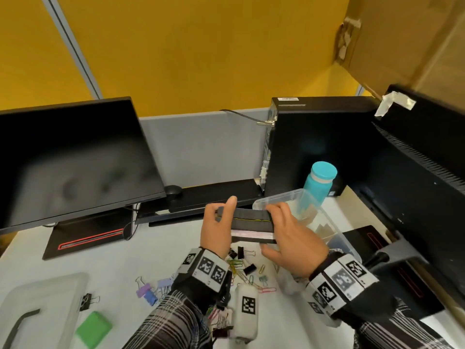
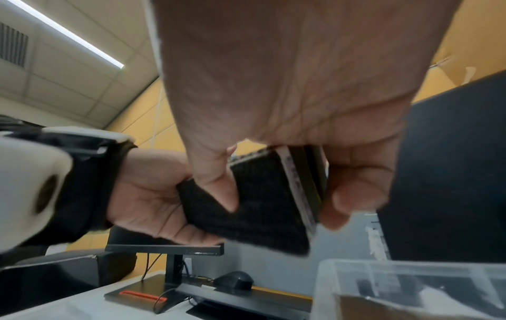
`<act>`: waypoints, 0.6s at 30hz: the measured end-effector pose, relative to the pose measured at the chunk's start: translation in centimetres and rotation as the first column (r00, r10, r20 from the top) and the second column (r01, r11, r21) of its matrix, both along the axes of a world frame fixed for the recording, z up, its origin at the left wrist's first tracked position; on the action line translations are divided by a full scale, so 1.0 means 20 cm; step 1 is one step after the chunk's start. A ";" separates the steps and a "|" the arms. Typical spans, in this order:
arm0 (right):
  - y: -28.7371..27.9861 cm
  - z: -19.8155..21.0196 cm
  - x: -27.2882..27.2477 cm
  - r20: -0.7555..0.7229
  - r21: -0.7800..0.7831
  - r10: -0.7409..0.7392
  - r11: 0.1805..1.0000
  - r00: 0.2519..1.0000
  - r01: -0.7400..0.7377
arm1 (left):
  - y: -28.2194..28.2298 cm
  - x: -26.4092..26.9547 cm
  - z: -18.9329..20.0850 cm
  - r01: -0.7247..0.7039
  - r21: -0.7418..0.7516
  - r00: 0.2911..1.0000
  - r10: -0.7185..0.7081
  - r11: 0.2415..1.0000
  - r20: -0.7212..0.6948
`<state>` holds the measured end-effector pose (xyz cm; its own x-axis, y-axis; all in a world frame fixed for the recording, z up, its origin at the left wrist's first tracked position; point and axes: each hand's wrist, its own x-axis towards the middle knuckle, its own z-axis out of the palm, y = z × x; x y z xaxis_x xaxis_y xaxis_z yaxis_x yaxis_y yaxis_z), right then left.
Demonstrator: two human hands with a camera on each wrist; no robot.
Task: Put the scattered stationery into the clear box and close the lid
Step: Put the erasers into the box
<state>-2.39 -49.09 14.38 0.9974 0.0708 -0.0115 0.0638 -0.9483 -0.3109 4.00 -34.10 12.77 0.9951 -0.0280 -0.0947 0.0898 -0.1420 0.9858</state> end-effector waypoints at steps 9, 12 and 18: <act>-0.43 0.04 0.00 -0.087 0.075 -0.083 0.993 0.993 0.090 | -0.27 -0.07 -0.09 0.382 0.155 0.914 -0.398 0.911 0.086; -0.55 0.02 -0.02 -0.116 0.070 -0.140 0.986 0.983 0.149 | -0.27 -0.06 -0.12 0.460 0.468 0.793 -0.586 0.755 0.165; -0.61 -0.07 -0.03 -0.186 0.056 -0.144 0.986 0.972 0.157 | -0.30 -0.05 -0.17 0.357 0.752 0.673 -0.711 0.554 0.204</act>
